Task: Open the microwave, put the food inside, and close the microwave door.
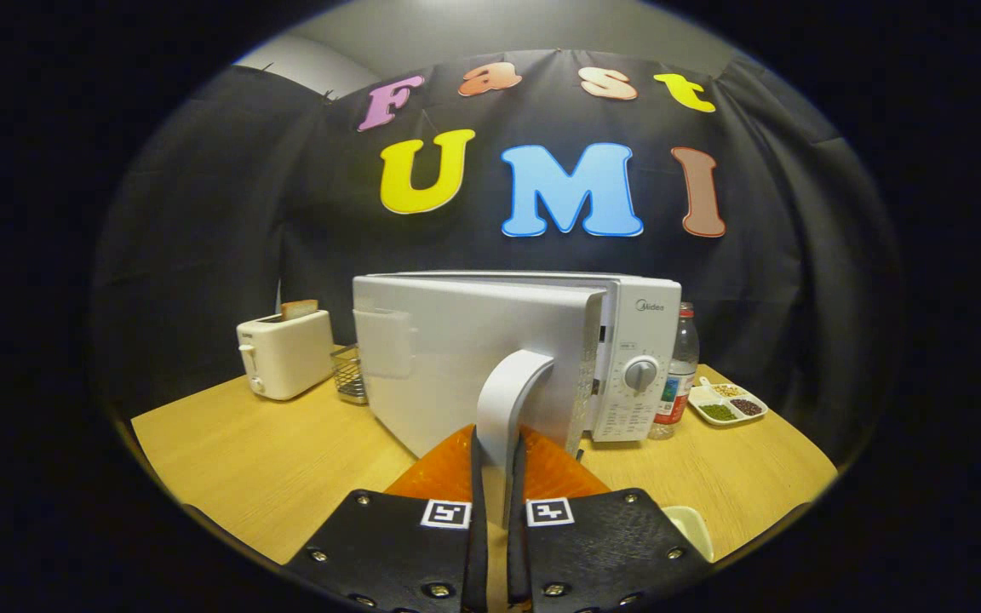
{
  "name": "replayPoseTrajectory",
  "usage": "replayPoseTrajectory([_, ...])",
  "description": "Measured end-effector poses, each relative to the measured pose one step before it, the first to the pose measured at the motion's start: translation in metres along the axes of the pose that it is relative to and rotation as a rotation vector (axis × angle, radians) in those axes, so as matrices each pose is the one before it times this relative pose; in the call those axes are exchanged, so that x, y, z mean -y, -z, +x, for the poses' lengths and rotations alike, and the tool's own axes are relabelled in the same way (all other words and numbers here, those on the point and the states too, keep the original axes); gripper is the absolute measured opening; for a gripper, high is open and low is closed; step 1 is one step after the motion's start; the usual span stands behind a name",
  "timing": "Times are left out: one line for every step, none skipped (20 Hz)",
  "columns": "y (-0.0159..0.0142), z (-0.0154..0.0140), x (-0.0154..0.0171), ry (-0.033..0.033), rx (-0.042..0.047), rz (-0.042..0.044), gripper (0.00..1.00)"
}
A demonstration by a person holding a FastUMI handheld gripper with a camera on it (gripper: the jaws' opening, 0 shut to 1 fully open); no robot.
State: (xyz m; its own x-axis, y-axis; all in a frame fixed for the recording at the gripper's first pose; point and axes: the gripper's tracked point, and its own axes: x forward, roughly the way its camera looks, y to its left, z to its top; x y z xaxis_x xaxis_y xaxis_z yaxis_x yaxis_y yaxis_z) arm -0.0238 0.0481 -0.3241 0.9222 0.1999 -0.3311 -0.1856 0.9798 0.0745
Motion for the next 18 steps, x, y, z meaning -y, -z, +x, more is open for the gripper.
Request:
replayPoseTrajectory([0.00069, -0.00621, -0.01153, -0.02612, -0.00054, 0.01016, 0.09])
replayPoseTrajectory([0.00127, -0.00490, -0.01317, -0.02197, -0.00128, 0.00144, 0.09])
replayPoseTrajectory([0.00063, -0.00477, -0.01182, -0.01714, -0.00176, -0.00054, 0.09])
replayPoseTrajectory([0.00095, -0.00506, -0.01263, -0.01661, 0.00250, 0.00204, 0.09])
replayPoseTrajectory([0.00040, -0.00354, -0.01170, -0.01297, 0.00677, 0.00807, 0.09])
replayPoseTrajectory([0.00157, -0.00187, -0.01224, -0.00512, 0.00683, 0.00342, 0.09])
replayPoseTrajectory([0.00023, -0.00199, -0.01076, 0.00385, 0.00818, 0.00134, 0.09])
replayPoseTrajectory([0.00123, -0.00191, -0.01462, -0.00315, 0.00919, 0.00080, 0.09])
replayPoseTrajectory([0.00064, -0.00043, -0.01675, -0.01185, 0.00847, 0.00666, 0.09])
replayPoseTrajectory([0.00130, -0.00008, -0.01743, 0.00157, 0.00782, 0.00239, 0.09])
replayPoseTrajectory([-0.00063, -0.00008, -0.01136, 0.02816, 0.00934, -0.01614, 0.08])
replayPoseTrajectory([-0.00060, -0.00146, -0.01059, 0.02945, 0.01676, -0.00801, 0.08])
replayPoseTrajectory([-0.00011, 0.00174, -0.01152, 0.03115, 0.01501, -0.01202, 0.08])
replayPoseTrajectory([0.00071, 0.00134, -0.01048, 0.03450, 0.01564, -0.00937, 0.08])
replayPoseTrajectory([0.00012, 0.00181, -0.00935, 0.02913, 0.01364, 0.00221, 0.08])
replayPoseTrajectory([0.00048, 0.00071, -0.00888, 0.02745, 0.00770, 0.00299, 0.09])
replayPoseTrajectory([0.00048, 0.00347, -0.00714, 0.02454, -0.00164, 0.00071, 0.09])
replayPoseTrajectory([0.00034, -0.00031, -0.00765, 0.02098, -0.00407, 0.00087, 0.09])
